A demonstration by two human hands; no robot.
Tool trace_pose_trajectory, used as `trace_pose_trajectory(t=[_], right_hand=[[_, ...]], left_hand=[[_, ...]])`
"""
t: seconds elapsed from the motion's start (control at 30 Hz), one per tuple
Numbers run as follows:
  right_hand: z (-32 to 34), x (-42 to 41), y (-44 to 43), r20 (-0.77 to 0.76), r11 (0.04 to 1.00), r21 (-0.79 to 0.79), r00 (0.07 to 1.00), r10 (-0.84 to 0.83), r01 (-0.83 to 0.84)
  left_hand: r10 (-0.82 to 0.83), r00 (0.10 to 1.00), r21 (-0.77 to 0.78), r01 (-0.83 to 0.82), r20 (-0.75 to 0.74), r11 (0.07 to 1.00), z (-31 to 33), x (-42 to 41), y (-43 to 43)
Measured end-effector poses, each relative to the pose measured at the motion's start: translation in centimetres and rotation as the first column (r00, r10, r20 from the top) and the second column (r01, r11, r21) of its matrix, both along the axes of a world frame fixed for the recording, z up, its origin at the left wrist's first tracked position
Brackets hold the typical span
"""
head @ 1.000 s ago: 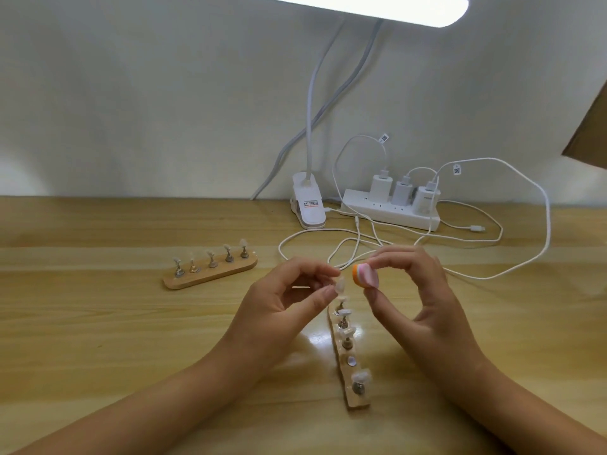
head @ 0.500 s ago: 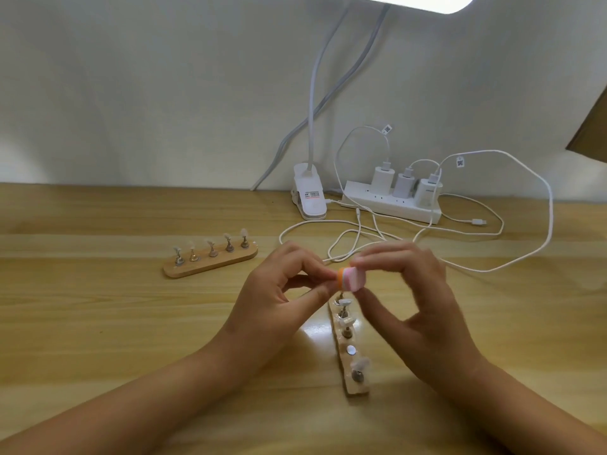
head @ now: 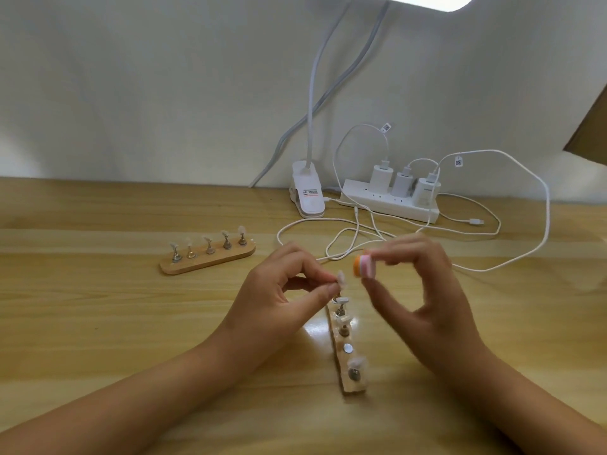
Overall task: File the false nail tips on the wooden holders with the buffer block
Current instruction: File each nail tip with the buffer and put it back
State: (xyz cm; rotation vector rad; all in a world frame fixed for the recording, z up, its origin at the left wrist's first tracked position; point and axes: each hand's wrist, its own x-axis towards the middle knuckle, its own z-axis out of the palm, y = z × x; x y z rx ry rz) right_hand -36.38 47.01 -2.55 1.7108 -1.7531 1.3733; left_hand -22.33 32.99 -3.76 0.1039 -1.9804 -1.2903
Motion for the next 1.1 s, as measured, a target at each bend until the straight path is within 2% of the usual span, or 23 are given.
trace_pose_trajectory(t=[0.07, 0.13, 0.23, 0.3, 0.37, 0.43, 0.5, 0.57, 0.63, 0.7, 0.77, 0.87, 1.0, 1.1], right_hand=[[-0.4, 0.4, -0.1, -0.049, 0.998, 0.056, 0.999, -0.011, 0.014], [-0.5, 0.0, 0.0, -0.008, 0.992, 0.1, 0.997, -0.079, 0.08], [0.4, -0.1, 0.1, 0.019, 0.999, 0.01, 0.998, -0.054, 0.053], [0.3, 0.5, 0.0, -0.002, 0.999, 0.037, 1.0, -0.022, 0.022], [-0.2, 0.4, 0.0, 0.035, 0.991, 0.116, 0.997, -0.067, 0.063], [0.1, 0.2, 0.0, 0.088, 0.993, 0.093, 0.992, -0.085, 0.077], [0.6, 0.5, 0.0, 0.098, 0.999, 0.022, 0.995, -0.033, 0.031], [0.4, 1.0, -0.1, 0.061, 0.998, 0.061, 0.998, 0.001, -0.004], [-0.2, 0.8, -0.1, 0.052, 0.989, 0.138, 0.997, -0.056, 0.049], [-0.1, 0.7, 0.0, 0.068, 0.992, 0.094, 0.994, -0.09, 0.083], [0.3, 1.2, -0.2, 0.044, 0.997, 0.039, 0.996, -0.073, 0.072], [0.0, 1.4, -0.2, 0.039, 0.994, 0.083, 0.997, -0.073, 0.07], [0.3, 1.3, 0.1, 0.057, 0.998, 0.014, 0.996, -0.063, 0.062], [-0.4, 1.3, 0.1, 0.019, 0.992, 0.099, 0.997, -0.081, 0.079]], left_hand=[[0.004, 1.0, 0.0, -0.004, 0.013, 1.0, 0.1, 0.0, -0.1], [-0.001, 1.0, 0.033, 0.001, 0.014, 0.999, 0.2, 0.1, -0.2], [-0.04, 0.999, 0.04, 0.04, -0.009, 0.998, 0.4, 0.1, 0.1], [-0.069, 0.998, 0.031, 0.069, -0.007, 0.997, 0.3, 0.1, 0.3], [-0.089, 0.996, 0.081, 0.089, -0.008, 0.993, 0.3, 0.1, 0.3], [-0.104, 0.994, 0.15, 0.107, -0.029, 0.983, 0.4, 0.2, 0.2], [-0.102, 0.994, 0.176, 0.108, -0.044, 0.978, 0.5, 0.2, 0.2], [-0.095, 0.995, 0.172, 0.101, -0.042, 0.98, 0.5, 0.2, 0.2], [-0.085, 0.995, 0.192, 0.092, -0.046, 0.977, 0.5, 0.2, 0.1], [-0.09, 0.993, 0.228, 0.104, -0.071, 0.968, 0.4, 0.1, 0.1], [-0.094, 0.993, 0.225, 0.11, -0.077, 0.968, 0.4, 0.0, 0.1], [-0.081, 0.996, 0.207, 0.089, -0.047, 0.974, 0.4, 0.1, 0.0], [-0.088, 0.994, 0.199, 0.098, -0.059, 0.975, 0.5, 0.1, 0.1], [-0.082, 0.996, 0.172, 0.086, -0.033, 0.981, 0.5, 0.2, 0.1]])
